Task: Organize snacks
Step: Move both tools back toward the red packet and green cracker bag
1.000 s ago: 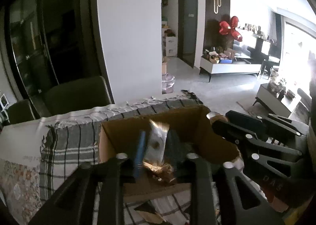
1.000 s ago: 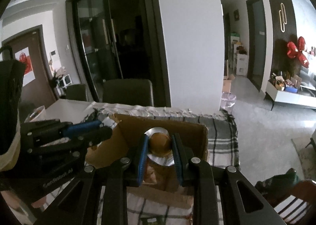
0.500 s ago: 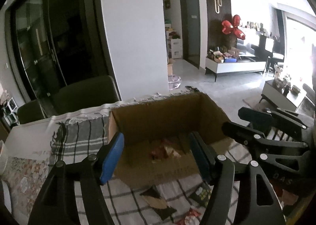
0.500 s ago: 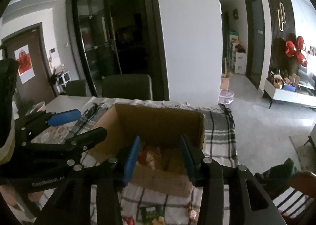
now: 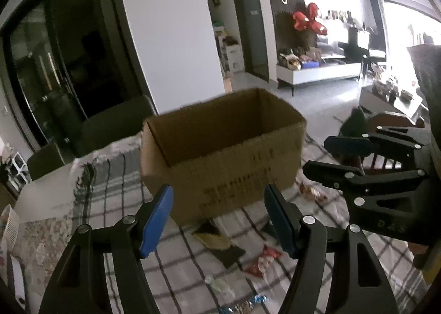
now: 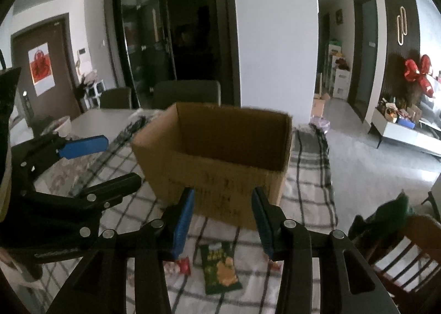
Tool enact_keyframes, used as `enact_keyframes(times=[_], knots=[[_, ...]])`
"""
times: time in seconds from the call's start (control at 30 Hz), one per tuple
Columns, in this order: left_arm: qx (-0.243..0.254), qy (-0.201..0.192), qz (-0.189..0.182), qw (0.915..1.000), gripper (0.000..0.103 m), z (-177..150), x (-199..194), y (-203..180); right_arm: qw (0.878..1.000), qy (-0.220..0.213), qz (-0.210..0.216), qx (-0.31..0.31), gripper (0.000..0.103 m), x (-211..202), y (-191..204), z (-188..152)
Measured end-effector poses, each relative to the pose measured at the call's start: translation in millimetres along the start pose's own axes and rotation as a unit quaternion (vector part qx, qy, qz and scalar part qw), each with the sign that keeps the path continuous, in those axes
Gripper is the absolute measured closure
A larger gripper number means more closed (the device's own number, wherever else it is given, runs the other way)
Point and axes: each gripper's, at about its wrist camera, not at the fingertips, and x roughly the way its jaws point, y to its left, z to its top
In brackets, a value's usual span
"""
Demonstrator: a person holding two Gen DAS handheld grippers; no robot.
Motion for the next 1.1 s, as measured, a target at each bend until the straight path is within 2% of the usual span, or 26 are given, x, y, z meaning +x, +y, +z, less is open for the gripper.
enact_keyframes(times=[0.57,0.87,1.1], knots=[[0.049,0.087,-0.056,0.9935,0.042,-63,34,-26,0.993,0.112,0.013,-0.034,0.059,44,12,-67],[0.080,0.135,-0.104,0.9821,0.042,-77,64,-33,0.982,0.174,0.028,-0.066,0.059,79,13,-83],[0.083,0.156,-0.124,0.9764,0.042,-82,86,-39,0.978,0.191,0.024,-0.075,0.059,95,12,-88]])
